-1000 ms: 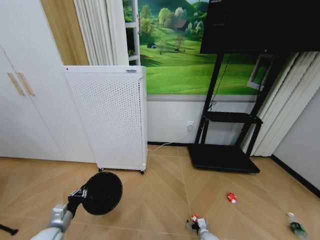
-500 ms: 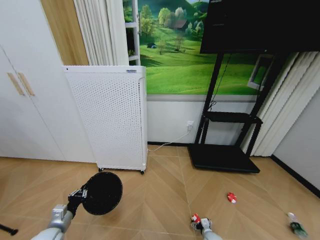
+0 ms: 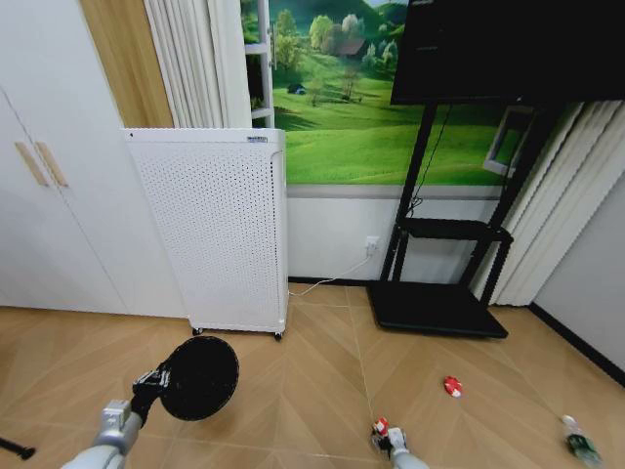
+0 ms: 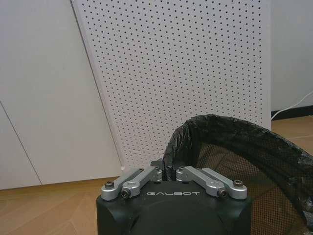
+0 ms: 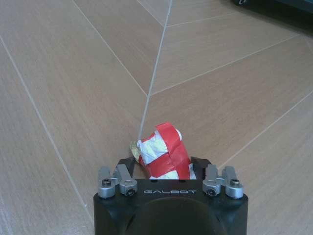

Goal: Pick up the trash bin and place the garbage on the floor into it.

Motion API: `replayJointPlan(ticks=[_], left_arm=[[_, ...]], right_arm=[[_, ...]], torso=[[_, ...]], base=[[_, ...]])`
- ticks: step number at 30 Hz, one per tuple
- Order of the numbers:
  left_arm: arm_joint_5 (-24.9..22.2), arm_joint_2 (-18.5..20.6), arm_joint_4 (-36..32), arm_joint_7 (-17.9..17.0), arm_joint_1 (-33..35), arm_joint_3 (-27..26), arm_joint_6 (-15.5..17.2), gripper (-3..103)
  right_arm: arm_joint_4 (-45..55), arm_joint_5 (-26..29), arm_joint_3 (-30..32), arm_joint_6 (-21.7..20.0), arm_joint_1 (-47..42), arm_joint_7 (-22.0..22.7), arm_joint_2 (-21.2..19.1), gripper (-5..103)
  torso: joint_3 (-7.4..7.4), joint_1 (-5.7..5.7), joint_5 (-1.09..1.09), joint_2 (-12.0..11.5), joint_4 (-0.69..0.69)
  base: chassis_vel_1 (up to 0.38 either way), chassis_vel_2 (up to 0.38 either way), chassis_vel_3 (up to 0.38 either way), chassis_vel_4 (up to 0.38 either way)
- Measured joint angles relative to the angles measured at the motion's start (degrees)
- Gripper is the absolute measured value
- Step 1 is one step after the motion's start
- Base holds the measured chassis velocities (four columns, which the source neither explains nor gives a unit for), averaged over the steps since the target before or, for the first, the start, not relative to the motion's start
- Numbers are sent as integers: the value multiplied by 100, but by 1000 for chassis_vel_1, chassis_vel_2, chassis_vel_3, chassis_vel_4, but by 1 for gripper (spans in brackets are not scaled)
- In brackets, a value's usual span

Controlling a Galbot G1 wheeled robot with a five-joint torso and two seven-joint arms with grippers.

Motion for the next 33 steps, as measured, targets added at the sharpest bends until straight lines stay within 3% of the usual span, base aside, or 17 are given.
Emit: replayJointPlan(ticks=[1, 2, 3, 5, 6, 8, 9, 14, 18, 19, 25, 33], left_arm=[[2, 0, 6, 0, -9, 6, 0, 7], [5, 0, 13, 0, -22, 15, 0, 7], [7, 2, 19, 0, -32, 19, 0, 7], [8, 4, 23, 0, -36, 22, -1, 7], [8, 5, 29, 0, -40, 24, 0, 7], [8, 10, 37, 0, -50, 28, -1, 7], [8, 14, 40, 0, -55, 32, -1, 7], [-2, 52, 99, -9, -156, 101, 0, 7], [-12, 112, 190, -17, -316, 237, -1, 7], [-21, 158, 261, -28, -442, 346, 0, 7], [-52, 225, 421, -91, -796, 720, 50, 7], [-137, 171, 556, -207, -1323, 1378, 224, 7]], right_arm=[[-1, 0, -2, 4, 1, -1, 0, 61], [-6, 0, -4, 10, 3, -4, 0, 61], [-14, -1, -5, 20, 4, -7, 2, 50], [-17, -4, -7, 27, 4, -11, 3, 50], [-21, -6, -8, 32, 4, -13, 3, 41], [-22, -7, -9, 33, 4, -16, 3, 41], [-20, -7, -9, 34, 2, -17, 1, 36], [304, 117, 40, 11, -188, 30, -207, 35], [1109, 422, 165, -92, -589, 104, -655, 35], [1807, 605, 302, -164, -903, 119, -923, 35], [3006, 663, 737, -160, -1535, 31, -1366, 35], [4122, 48, 1156, 697, -1938, -648, -1629, 35]], torso=[[0, 0, 0, 0, 0], [0, 0, 0, 0, 0], [0, 0, 0, 0, 0], [0, 0, 0, 0, 0], [0, 0, -1, 0, 0], [0, 0, -1, 0, 0], [0, 0, 0, 0, 0], [0, 0, 2, 0, 2], [0, 0, 0, 0, 0], [0, 0, 0, 0, -4], [0, 0, 1, 0, -2], [0, 0, -1, 0, -1]], base=[[0, 0, 0, 0], [0, 0, 0, 0], [0, 0, 0, 0], [0, 0, 0, 0], [0, 0, 0, 0], [0, 0, 0, 0], [0, 0, 0, 0], [0, 0, 0, 0], [0, 0, 0, 0], [0, 0, 0, 0], [0, 0, 0, 0], [0, 0, 0, 0]])
